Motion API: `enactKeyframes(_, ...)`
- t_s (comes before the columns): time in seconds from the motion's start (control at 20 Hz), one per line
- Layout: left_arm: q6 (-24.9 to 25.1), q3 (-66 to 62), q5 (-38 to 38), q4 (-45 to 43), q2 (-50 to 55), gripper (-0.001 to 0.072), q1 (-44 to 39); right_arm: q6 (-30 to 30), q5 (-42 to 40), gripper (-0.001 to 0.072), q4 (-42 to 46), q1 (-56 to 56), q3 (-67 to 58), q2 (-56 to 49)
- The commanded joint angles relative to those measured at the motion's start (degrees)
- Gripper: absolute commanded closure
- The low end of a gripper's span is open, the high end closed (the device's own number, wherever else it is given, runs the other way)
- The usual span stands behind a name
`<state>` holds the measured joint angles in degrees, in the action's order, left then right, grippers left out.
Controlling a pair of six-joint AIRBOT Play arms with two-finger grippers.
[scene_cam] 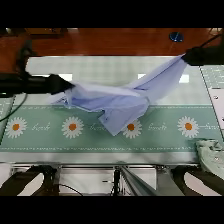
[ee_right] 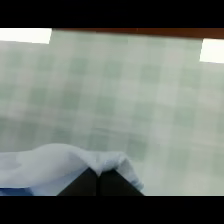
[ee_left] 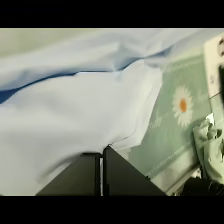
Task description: Fold the shirts.
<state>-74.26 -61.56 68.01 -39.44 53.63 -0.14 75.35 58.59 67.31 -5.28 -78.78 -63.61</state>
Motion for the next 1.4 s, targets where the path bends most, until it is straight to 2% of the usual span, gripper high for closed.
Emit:
enactKeyframes(0.0,-0.22,-10.99,-3.15,0.02,-8.24,0.0684,1.22,0.02,-2.32,0.0678,-0.5,-0.44,-1.14,11.23)
enactKeyframes(0.1,-1.46,-17.88,-6.01,0.0,-11.28,0.0684,2.97,0.76,-3.58,0.0678,-0.07,-0.44,-5.11,16.57)
enactKeyframes(0.35,-1.53,-35.28,-6.03,-0.7,-15.56,0.0685,5.7,5.66,-4.13,0.0678,4.68,-0.44,-22.36,21.92)
enactKeyframes(0.45,-4.9,-41.24,-5.84,-4.22,-16.85,0.0685,5.7,7.96,-3.52,0.0679,5.62,-0.44,-28.74,22.69)
enactKeyframes(0.55,-9.2,-46.99,-3.06,-9.09,-18.14,0.0685,5.7,11.17,0.24,0.0678,6.82,-0.44,-34.38,22.77)
enactKeyframes(0.75,-17.35,-55.41,9.64,-15.5,-19.87,0.0685,5.7,13.62,11.67,0.0679,7.69,-0.44,-41.7,23.61)
enactKeyframes(0.85,-20.48,-56.02,14.84,-15.65,-20.94,0.0685,5.7,14.36,16.09,0.0679,9.11,-0.44,-42.21,25.2)
enactKeyframes(0.95,-21.77,-55.91,20.72,-16.59,-20.96,0.0685,5.77,14.95,23.8,0.0679,12.9,-0.44,-42.21,25.86)
enactKeyframes(1.15,-20.94,-48.17,29.33,-19.12,-20.96,0.0685,8.17,14.14,41.44,0.0679,16.31,-0.44,-40.85,20.55)
enactKeyframes(1.25,-19.23,-40.3,28.63,-19.1,-20.92,0.0685,9.31,13.25,44.63,0.0679,13.05,-0.44,-35.89,15.63)
enactKeyframes(1.35,-18.51,-30.49,25.49,-19.1,-20.59,0.0685,9.53,12.61,43.93,0.0679,10.54,-0.44,-30.36,9.64)
